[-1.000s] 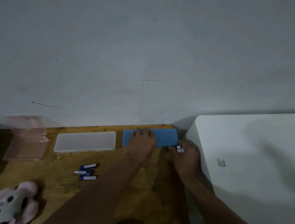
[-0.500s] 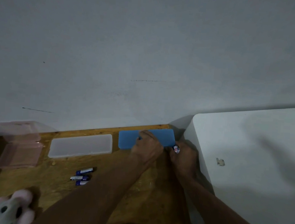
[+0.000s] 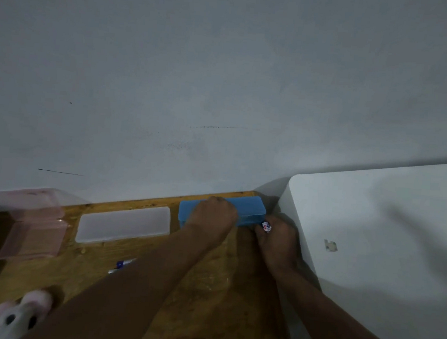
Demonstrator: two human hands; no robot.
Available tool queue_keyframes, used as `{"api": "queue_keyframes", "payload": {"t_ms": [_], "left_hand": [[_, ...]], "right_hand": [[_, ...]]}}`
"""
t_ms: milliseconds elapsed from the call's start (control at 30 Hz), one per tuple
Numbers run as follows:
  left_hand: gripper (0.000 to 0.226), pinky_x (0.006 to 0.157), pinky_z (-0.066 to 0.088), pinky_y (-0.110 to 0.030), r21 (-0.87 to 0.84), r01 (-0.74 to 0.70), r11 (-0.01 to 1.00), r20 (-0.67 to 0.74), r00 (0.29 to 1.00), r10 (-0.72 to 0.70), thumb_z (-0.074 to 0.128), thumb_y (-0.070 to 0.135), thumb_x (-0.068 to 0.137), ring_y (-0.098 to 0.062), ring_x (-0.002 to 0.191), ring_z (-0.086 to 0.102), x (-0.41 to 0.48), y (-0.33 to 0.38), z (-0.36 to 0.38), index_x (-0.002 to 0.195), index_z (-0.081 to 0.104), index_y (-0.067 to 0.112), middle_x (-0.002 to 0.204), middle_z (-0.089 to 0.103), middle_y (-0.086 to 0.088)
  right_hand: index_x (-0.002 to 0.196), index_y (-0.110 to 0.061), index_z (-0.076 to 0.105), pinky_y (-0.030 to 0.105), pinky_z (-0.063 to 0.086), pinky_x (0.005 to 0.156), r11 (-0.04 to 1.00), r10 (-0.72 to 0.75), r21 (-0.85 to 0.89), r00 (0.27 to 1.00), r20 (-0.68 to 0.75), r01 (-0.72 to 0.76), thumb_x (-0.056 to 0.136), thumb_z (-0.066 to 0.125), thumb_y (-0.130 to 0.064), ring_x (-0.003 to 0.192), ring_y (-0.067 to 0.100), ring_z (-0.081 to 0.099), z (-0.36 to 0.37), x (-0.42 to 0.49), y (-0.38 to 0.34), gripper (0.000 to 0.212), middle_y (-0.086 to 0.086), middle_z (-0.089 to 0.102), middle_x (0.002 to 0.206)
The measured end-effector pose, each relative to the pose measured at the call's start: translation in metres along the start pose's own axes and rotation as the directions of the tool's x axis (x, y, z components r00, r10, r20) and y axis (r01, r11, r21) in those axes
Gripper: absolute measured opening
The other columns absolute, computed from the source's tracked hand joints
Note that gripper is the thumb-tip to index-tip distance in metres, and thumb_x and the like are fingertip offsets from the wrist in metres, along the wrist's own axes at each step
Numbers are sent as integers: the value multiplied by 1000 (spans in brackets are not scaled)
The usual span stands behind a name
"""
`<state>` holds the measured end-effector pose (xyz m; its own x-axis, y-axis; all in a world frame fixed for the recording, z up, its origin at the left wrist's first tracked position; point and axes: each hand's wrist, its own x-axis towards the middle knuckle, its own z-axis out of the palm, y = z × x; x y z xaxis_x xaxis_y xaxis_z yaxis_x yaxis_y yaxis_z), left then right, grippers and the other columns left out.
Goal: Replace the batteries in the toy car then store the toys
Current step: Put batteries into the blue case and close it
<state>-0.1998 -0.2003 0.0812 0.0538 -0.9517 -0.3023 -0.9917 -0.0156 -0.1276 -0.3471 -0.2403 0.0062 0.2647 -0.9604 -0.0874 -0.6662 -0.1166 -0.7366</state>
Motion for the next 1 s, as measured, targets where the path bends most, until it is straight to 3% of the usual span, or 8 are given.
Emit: {"api": "queue_keyframes", "payload": {"t_ms": [267,367,500,600,667,833,933,1000], "left_hand": [[35,99,46,-32,-567,-85,819,-84,995,46,58,24,94,-22,114,59,7,-65,1,127,61,17,128,63,-6],[34,101,39,-25,-638,-85,765,-115,993,15,61,24,92,-19,117,58,8,-70,-3,125,63,16,128,63,-3],[33,96,39,-17,-705,-59,707,-109,994,-27,64,25,90,-16,114,59,10,-73,-3,121,65,15,125,65,-3],[30,92,41,-16,-739,-53,671,-110,993,-43,66,23,89,-14,108,62,15,-74,-3,118,68,15,121,68,-3],[28,94,46,-22,-768,-38,639,-104,992,-66,66,22,89,-13,106,63,17,-74,-3,115,69,14,119,69,-3],[25,87,47,-19,-784,-45,619,-116,991,-74,65,20,88,-12,98,65,20,-77,-1,112,71,14,113,71,-3],[29,85,41,-11,-784,-40,620,-107,992,-71,66,20,89,-11,102,63,20,-76,0,116,69,13,119,69,-5],[32,90,39,-12,-772,-30,635,-94,993,-66,66,20,89,-14,110,61,19,-75,0,120,66,13,124,66,-5]], "right_hand": [[94,-16,63,10,42,63,991,-28,-129,999,-18,26,86,65,-37,82,10,60,-14,-13,-8,23,-4,65,89],[99,-21,60,17,49,75,953,-189,-226,980,69,200,91,56,-44,88,9,58,-25,-16,-19,24,-7,61,97],[111,-15,62,38,57,76,564,-597,-425,705,382,708,91,56,-30,100,28,62,-22,12,-36,26,10,61,113],[109,-9,63,43,58,66,388,-606,-474,606,515,791,87,33,-41,96,32,62,-8,41,-48,48,15,61,111],[99,-9,64,34,58,54,347,-596,-480,584,551,806,79,63,-39,83,27,66,2,53,-49,36,14,65,99],[101,-10,66,33,59,68,390,-738,-394,538,406,832,83,54,-39,88,23,61,14,55,-41,36,9,66,98],[99,-11,70,34,58,79,289,-801,-395,446,398,872,77,72,-25,98,23,52,7,51,-39,26,9,69,101],[96,-10,70,34,57,79,362,-808,-391,494,321,846,78,71,-19,95,25,61,-4,44,-37,21,10,69,98]]}}
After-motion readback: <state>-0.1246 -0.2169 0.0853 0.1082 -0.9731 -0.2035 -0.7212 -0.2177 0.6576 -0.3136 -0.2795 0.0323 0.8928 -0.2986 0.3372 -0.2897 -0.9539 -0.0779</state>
